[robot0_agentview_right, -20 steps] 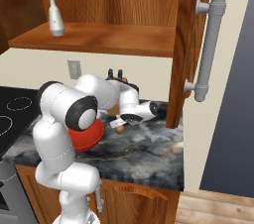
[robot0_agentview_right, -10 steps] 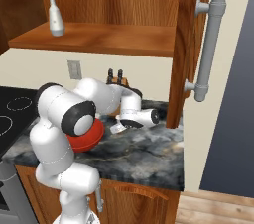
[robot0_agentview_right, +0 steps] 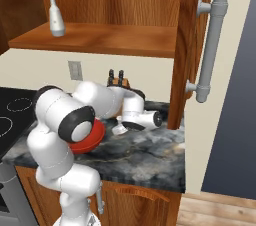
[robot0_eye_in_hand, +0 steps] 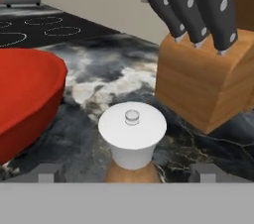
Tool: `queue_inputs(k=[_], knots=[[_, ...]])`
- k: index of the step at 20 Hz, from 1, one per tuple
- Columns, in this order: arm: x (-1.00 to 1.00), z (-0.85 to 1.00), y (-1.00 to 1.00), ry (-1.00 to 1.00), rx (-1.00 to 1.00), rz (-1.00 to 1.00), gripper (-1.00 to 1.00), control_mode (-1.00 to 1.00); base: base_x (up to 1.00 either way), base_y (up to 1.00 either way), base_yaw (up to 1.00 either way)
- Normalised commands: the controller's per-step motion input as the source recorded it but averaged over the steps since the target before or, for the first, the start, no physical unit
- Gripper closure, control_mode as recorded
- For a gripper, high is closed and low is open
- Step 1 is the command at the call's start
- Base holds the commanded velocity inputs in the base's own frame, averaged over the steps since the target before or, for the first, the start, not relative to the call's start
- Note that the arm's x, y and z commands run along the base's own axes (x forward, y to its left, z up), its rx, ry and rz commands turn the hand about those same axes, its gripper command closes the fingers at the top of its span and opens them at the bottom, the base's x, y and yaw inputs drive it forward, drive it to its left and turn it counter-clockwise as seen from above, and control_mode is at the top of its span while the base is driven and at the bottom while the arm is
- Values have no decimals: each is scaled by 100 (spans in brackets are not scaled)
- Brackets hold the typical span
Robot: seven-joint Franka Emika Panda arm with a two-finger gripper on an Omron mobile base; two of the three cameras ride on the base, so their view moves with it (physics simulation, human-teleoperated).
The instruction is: Retrieve the bottle and the shaker from the cabinet and place them next to the mixing bowl on the counter. Then add garlic from the fridge to the mixing bowl.
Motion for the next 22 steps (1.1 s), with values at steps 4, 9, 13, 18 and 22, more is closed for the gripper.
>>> queue_inputs(k=[4,9,13,18,22], knots=[[-16,28,-20,-7,0,0,-100,-100,0,0,0],[-54,50,-2,-5,0,-6,-100,-100,0,0,0],[-58,67,8,-1,0,-12,-100,-100,0,0,0],[-45,65,55,0,-1,-15,-100,-100,0,0,0],[-29,59,73,0,-2,-16,-100,-100,0,0,0]])
